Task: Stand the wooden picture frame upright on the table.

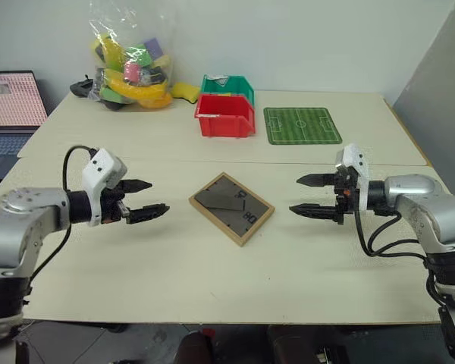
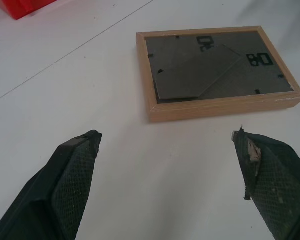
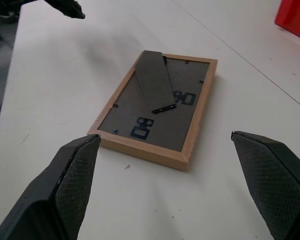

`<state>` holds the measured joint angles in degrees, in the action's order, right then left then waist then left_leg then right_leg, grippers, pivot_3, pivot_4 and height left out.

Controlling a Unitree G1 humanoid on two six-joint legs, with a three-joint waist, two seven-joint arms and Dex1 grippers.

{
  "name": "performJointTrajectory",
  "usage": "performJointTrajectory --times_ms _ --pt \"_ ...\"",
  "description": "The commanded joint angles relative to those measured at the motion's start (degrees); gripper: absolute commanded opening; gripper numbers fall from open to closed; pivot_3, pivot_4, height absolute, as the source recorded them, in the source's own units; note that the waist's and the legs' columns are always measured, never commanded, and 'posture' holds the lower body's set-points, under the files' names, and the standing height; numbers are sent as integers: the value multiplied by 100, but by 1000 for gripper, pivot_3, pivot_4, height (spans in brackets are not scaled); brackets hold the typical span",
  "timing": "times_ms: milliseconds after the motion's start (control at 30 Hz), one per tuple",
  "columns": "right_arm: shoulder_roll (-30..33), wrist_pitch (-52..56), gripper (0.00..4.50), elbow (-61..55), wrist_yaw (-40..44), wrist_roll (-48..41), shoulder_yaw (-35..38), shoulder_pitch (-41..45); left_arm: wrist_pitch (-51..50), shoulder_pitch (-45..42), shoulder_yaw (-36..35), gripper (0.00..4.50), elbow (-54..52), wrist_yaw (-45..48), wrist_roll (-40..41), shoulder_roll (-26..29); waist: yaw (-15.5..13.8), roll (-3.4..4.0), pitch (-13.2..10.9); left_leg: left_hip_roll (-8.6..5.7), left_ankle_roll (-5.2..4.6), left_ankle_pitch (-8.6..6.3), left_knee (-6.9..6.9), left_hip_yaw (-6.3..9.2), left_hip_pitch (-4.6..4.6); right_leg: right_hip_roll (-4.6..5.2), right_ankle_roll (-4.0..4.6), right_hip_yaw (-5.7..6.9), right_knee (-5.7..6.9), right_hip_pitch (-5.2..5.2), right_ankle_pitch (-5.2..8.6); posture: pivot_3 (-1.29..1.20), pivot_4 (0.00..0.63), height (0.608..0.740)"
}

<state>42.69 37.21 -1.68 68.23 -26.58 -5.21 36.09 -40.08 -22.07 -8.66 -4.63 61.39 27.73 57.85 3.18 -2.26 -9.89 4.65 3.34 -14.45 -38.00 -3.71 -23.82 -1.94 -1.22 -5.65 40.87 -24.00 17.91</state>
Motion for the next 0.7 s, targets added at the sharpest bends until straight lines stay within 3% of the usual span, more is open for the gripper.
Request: performJointTrajectory --times_ms 33,233,333,500,633,700 --pt "8 -426 4458 376 234 240 -130 254 254 -33 84 4500 -107 45 -153 57 -3 0 0 0 0 0 -1 4 -3 0 0 1 0 -2 0 0 150 740" --pt "-469 -1346 4458 1393 -289 947 -291 647 176 151 -68 4500 -285 -419 -169 -196 8 1 0 1 0 0 0 30 -11 0 2 5 3 -7 0 0 150 740" --pt "-1144 -1870 3998 2373 -905 1254 -261 1116 223 365 -142 4059 -289 -1394 -518 -670 32 2 0 2 0 1 -1 32 -8 0 2 3 9 -7 0 0 150 740" --pt "-1889 -2667 2837 3871 -1722 1877 -335 1718 -238 799 -258 3012 -895 -2670 -586 -1663 35 2 0 7 2 2 -1 38 -9 8 4 5 14 -10 -1 0 150 740" --pt "-2386 -3141 1894 4634 -2086 2174 -398 1922 -398 1027 197 2170 -1358 -3768 -1003 -2600 -30 1 0 5 6 4 -3 35 -13 39 4 6 10 -6 -1 0 150 740" --pt "-2515 -3334 1229 4800 -2066 2367 -523 1882 -329 1072 356 1538 -1331 -4164 -1241 -2964 -45 0 1 -1 5 5 -6 36 -12 48 4 7 13 -2 -2 0 150 740"
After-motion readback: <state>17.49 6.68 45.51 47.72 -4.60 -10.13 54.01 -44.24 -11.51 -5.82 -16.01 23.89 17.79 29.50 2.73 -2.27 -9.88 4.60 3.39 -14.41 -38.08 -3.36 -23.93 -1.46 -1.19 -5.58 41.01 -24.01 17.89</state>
